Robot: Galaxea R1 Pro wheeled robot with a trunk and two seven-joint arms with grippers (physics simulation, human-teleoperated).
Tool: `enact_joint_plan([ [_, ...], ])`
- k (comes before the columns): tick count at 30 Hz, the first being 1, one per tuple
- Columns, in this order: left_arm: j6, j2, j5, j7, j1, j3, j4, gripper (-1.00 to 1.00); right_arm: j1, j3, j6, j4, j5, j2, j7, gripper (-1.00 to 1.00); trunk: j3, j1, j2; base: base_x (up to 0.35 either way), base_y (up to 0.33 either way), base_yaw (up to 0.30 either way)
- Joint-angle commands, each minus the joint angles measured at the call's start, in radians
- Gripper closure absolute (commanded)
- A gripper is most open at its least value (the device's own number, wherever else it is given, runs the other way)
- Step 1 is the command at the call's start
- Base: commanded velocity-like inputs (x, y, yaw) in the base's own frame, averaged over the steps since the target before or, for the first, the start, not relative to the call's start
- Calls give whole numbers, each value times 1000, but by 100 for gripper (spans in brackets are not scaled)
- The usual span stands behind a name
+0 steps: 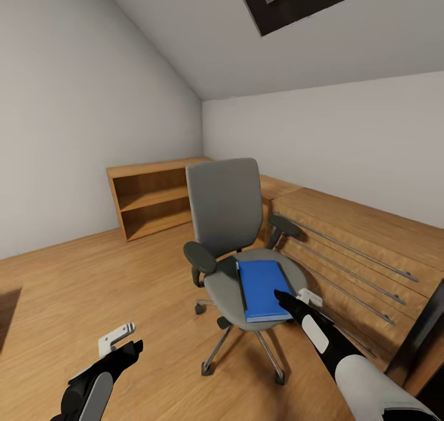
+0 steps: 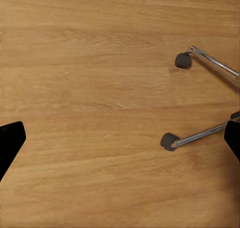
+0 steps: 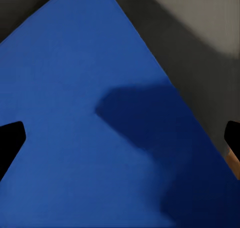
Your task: In the bedroom, organize the workspace by keeping the computer under the desk, ensuring the monitor is on the desk, placing the keyboard on the desk next to the monitor, placing the mouse on the desk next to the keyboard, moving the folder from the swivel chair onto the desk next to the mouse, stacking the notebook on top of the folder with the pen on top of the notebook, and positioning the swivel chair next to the desk.
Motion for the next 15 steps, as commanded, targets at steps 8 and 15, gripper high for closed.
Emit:
enact_joint_plan([
  [8,3,-1,10,8,-1,1,-1,-100,0,1,4,-1,-7,-1,2,-100,24,-31,56,0,0,0],
  [15,3,-1,10,8,-1,1,-1,-100,0,1,3,-5,-6,-1,2,-100,24,-31,56,0,0,0],
])
